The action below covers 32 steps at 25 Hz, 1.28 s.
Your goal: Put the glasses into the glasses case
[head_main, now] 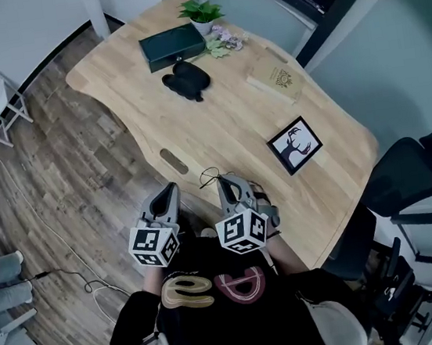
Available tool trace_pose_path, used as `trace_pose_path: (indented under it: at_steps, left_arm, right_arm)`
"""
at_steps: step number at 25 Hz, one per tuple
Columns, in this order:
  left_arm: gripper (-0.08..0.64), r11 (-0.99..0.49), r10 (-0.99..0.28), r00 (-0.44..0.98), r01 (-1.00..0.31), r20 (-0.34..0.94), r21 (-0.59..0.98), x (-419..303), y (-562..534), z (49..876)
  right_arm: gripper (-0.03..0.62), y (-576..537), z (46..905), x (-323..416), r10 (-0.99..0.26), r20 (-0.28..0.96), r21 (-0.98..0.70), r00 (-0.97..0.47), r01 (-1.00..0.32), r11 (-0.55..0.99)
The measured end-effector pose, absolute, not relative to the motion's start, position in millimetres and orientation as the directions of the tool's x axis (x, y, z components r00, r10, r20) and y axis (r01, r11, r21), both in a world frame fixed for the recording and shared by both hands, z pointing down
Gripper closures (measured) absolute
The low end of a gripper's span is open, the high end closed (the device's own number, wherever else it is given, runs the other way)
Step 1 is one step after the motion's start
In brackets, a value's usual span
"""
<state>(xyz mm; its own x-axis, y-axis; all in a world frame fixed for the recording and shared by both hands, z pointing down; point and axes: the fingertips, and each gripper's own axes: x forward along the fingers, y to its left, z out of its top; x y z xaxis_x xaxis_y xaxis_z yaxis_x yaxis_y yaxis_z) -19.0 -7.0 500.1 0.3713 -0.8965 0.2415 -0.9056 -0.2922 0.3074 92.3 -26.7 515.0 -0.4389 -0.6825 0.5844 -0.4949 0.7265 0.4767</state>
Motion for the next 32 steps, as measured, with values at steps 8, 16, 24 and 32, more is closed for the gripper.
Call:
trace_pose_path:
  at_steps: [8, 16, 24, 32]
  left_arm:
    - [0.529, -0.326, -0.879, 0.411, -0.889, 0.244, 0.323, -68, -64, 498]
    - [0.529, -0.361, -0.860, 0.450, -0.870, 0.241, 0.336, -123, -109, 500]
    - [0.529, -0.406, -0.835, 0.497, -0.846, 0.237, 0.345, -162, -142, 503]
    - [0.529, -0.434, -0.821, 0.521, -0.835, 0.233, 0.339, -182, -162, 500]
  right_arm:
    - [0.581, -75, 521, 50, -0.676, 0.623, 0.465, -0.393, -0.509, 0.724]
    - [0.581, -115, 521, -4, -0.689, 0.636, 0.484, -0.347, -0.517, 0.706]
    - [0.581, -142, 525, -25, -0.720, 0.649, 0.501, -0.245, -0.574, 0.647]
    - [0.581, -166, 528, -41, -0.692, 0.694, 0.502, -0.199, -0.555, 0.663]
